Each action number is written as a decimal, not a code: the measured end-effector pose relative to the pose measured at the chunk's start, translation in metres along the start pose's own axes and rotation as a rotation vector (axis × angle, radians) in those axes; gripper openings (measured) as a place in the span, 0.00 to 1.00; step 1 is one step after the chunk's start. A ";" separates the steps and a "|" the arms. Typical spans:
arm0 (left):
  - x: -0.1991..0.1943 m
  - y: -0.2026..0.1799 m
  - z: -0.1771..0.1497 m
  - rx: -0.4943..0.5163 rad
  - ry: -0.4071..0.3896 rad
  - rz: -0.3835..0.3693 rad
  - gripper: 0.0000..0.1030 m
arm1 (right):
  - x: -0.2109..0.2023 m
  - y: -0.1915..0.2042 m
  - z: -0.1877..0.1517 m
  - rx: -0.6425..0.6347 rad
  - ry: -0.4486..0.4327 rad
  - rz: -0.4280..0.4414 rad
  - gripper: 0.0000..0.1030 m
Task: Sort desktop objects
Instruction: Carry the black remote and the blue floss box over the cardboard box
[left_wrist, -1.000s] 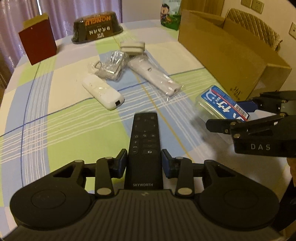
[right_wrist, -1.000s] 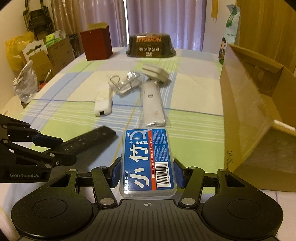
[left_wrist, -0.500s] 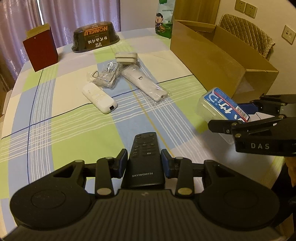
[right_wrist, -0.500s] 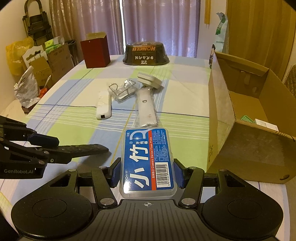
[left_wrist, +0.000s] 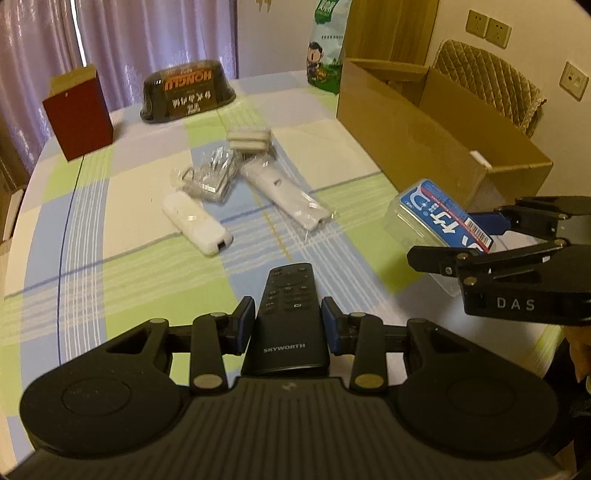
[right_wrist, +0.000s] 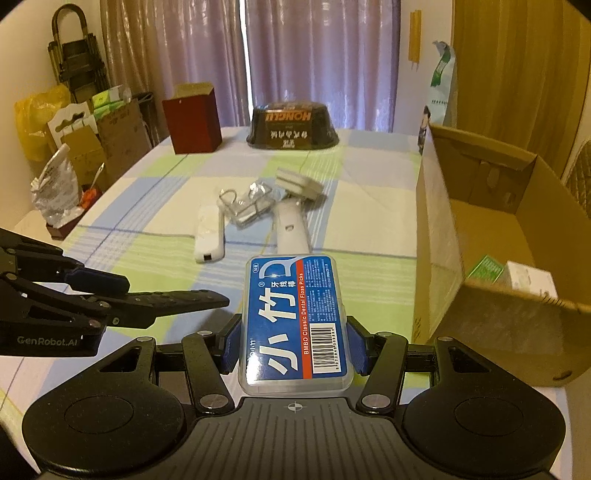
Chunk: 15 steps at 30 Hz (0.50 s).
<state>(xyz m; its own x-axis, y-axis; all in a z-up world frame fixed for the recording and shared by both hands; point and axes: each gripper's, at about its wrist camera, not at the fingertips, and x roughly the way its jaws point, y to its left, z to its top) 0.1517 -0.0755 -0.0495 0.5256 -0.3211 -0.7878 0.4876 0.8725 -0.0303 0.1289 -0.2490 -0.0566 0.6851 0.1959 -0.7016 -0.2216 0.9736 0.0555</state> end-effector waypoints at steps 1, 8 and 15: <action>-0.001 -0.001 0.005 0.002 -0.006 0.000 0.32 | -0.002 -0.002 0.003 0.001 -0.008 -0.002 0.54; -0.006 -0.017 0.044 0.031 -0.057 -0.012 0.32 | -0.020 -0.025 0.031 0.020 -0.073 -0.034 0.54; -0.011 -0.049 0.094 0.065 -0.127 -0.048 0.32 | -0.044 -0.066 0.062 0.065 -0.145 -0.092 0.54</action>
<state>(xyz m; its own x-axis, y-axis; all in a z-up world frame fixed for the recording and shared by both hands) 0.1876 -0.1497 0.0184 0.5825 -0.4091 -0.7024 0.5562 0.8307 -0.0225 0.1568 -0.3143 0.0147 0.7942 0.1164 -0.5964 -0.1118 0.9927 0.0449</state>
